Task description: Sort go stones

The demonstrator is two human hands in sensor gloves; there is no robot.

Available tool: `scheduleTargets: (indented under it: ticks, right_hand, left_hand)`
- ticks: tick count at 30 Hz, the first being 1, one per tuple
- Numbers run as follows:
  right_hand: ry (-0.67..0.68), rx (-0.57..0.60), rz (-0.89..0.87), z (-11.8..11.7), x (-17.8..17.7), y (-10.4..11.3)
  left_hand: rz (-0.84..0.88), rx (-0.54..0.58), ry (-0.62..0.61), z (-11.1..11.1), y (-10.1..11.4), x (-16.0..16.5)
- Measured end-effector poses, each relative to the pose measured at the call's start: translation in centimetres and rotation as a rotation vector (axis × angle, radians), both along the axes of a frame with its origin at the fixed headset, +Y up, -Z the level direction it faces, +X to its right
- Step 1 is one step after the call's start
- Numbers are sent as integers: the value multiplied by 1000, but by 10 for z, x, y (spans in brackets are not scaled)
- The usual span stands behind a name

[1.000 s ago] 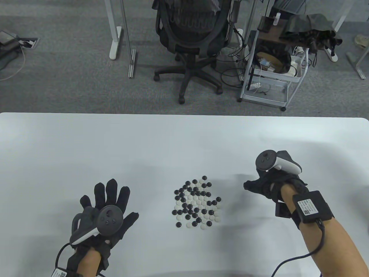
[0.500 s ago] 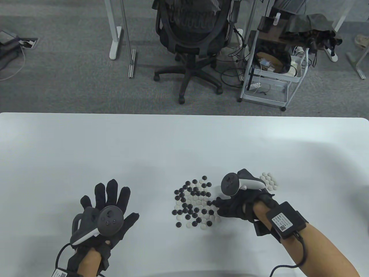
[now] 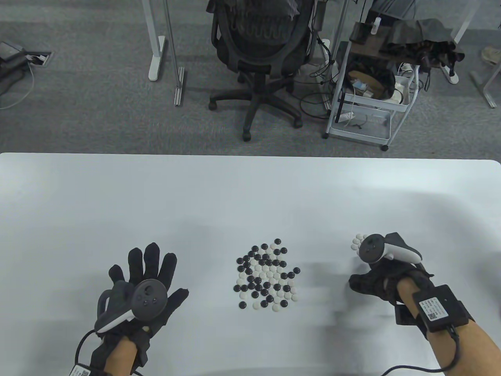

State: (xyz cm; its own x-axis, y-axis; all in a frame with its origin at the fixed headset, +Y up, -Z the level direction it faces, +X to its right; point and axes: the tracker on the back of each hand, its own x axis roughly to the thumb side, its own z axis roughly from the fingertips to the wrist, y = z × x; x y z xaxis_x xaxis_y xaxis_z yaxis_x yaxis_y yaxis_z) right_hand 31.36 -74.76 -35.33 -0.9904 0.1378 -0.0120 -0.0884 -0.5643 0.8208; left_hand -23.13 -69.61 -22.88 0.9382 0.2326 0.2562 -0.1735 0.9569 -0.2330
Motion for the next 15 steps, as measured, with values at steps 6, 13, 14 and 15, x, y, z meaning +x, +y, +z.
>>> scheduleTargets:
  ticks: [6, 13, 14, 15]
  right_hand:
    - [-103, 28, 12, -12, 24, -3]
    - [-141, 51, 3, -21, 28, -5]
    - [-146, 52, 2, -22, 29, -6]
    - [-152, 55, 1, -23, 29, -6]
  left_hand:
    - [3, 0, 5, 0, 0, -1]
    - [4, 0, 8, 0, 0, -1]
    - [4, -1, 9, 0, 0, -1]
    - [4, -2, 10, 0, 0, -1]
